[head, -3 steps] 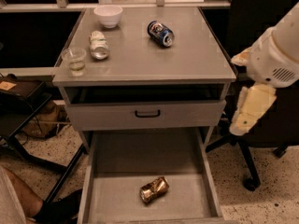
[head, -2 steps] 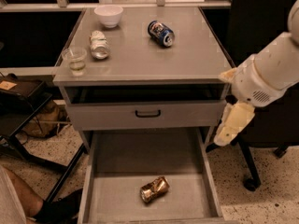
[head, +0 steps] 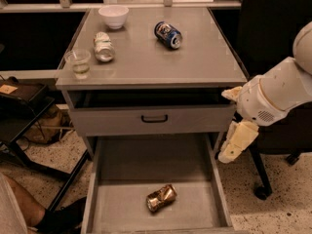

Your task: Pick orange can from middle drawer and place on counter

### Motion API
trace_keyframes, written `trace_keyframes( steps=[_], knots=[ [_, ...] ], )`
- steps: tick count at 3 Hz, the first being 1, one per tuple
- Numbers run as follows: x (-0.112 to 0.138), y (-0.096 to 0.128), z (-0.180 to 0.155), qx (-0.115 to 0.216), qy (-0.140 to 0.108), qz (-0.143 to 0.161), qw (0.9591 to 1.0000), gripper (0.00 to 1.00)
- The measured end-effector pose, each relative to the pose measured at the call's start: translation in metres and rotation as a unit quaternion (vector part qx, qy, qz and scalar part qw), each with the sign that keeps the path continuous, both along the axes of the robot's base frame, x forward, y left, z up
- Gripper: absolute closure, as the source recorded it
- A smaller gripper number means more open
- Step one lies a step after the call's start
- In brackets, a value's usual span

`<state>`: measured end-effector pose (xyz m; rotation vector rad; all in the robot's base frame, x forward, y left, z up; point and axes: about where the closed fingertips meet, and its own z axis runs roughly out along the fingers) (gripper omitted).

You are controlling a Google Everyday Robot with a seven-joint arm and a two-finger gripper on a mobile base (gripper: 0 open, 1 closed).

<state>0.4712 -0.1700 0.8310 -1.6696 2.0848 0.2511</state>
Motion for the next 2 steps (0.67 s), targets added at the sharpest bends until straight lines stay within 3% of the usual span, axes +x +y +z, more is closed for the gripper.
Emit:
trace_keyframes(
  steps=[1,2],
  knots=[
    [-0.005,0.007,-0.025,0.018,0.02,0.006,0.9996,0.0],
    [-0.02,0.026,-0.087,0.056,0.06,0.003,0.9966,0.0]
  ],
)
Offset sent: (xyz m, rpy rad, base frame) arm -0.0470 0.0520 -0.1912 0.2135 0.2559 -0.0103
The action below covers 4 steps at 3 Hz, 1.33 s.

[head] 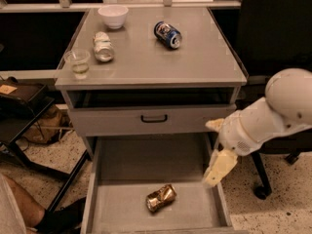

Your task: Pick orange can from middle drawer and place on counter

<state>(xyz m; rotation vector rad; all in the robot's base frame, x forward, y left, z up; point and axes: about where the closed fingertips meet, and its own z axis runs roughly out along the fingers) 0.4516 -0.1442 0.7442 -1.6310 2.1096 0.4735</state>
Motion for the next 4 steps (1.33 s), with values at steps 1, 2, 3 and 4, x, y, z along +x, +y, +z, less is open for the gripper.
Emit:
trace_keyframes(
  steps=[1,2,3,4],
  knots=[
    [-0.024,0.025,-0.089,0.059,0.019,0.003,0.9981,0.0],
    [-0.027,0.029,-0.095,0.064,0.022,0.006,0.9977,0.0],
    [-0.035,0.051,-0.138,0.087,0.037,0.018,0.9953,0.0],
    [-0.037,0.074,-0.207,0.114,0.046,0.017,0.9923,0.0]
  ],
)
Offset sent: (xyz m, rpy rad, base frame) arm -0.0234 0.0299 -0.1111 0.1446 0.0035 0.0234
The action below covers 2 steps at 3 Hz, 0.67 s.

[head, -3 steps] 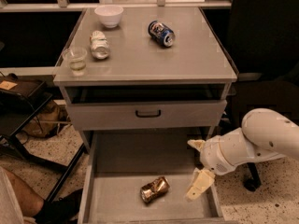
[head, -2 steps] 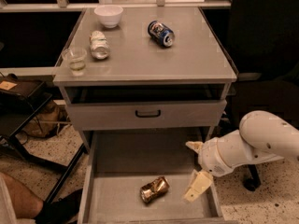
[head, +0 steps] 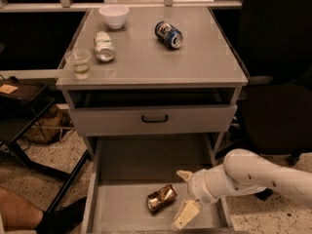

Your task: Pick orange can from middle drawer and place on counter

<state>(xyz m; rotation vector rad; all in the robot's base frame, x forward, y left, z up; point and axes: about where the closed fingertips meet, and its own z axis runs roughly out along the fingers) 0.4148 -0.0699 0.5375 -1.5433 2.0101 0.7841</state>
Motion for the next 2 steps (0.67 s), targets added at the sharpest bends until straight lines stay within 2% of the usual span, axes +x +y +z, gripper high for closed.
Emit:
trace_keyframes(
  steps=[1,2],
  knots=[
    [0.0116,0.0246,-0.0552,0.013,-0.012,-0.013,0.9998,0.0],
    [0.0204,0.0243,-0.0621,0.013,-0.021,-0.031,0.9992,0.0]
  ],
)
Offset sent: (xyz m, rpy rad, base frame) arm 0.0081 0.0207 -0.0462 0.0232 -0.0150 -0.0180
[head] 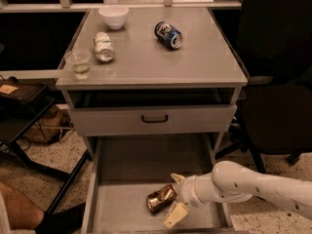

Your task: Pick orange can from middle drawer and place on counter

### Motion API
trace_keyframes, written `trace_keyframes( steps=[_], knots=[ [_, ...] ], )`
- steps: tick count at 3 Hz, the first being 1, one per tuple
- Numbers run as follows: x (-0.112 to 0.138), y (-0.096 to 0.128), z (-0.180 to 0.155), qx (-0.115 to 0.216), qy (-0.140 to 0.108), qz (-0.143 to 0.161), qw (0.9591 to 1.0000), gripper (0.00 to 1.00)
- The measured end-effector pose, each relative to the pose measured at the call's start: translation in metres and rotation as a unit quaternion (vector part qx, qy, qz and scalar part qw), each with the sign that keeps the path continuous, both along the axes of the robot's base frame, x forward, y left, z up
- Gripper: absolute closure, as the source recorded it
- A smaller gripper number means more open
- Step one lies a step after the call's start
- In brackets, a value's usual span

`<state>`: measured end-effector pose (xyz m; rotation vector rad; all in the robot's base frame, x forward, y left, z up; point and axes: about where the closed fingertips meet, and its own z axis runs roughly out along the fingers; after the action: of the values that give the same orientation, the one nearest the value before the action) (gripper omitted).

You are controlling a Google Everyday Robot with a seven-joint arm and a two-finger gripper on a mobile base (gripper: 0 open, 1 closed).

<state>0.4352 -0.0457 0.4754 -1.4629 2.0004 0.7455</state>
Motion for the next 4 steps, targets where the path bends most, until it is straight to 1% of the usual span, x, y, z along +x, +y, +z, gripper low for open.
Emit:
trace_keyframes(
  steps=[1,2,3,4],
  knots=[
    [0.0,0.0,0.0,0.0,0.0,0.0,1.0,0.0],
    [0.014,0.012,-0.016,0.019,0.0,0.013,0.9997,0.0],
    [0.042,0.033,-0.043,0.036,-0.002,0.039,0.9986,0.0],
    [0.062,0.045,-0.073,0.038,0.001,0.054,0.9978,0.0]
  ],
)
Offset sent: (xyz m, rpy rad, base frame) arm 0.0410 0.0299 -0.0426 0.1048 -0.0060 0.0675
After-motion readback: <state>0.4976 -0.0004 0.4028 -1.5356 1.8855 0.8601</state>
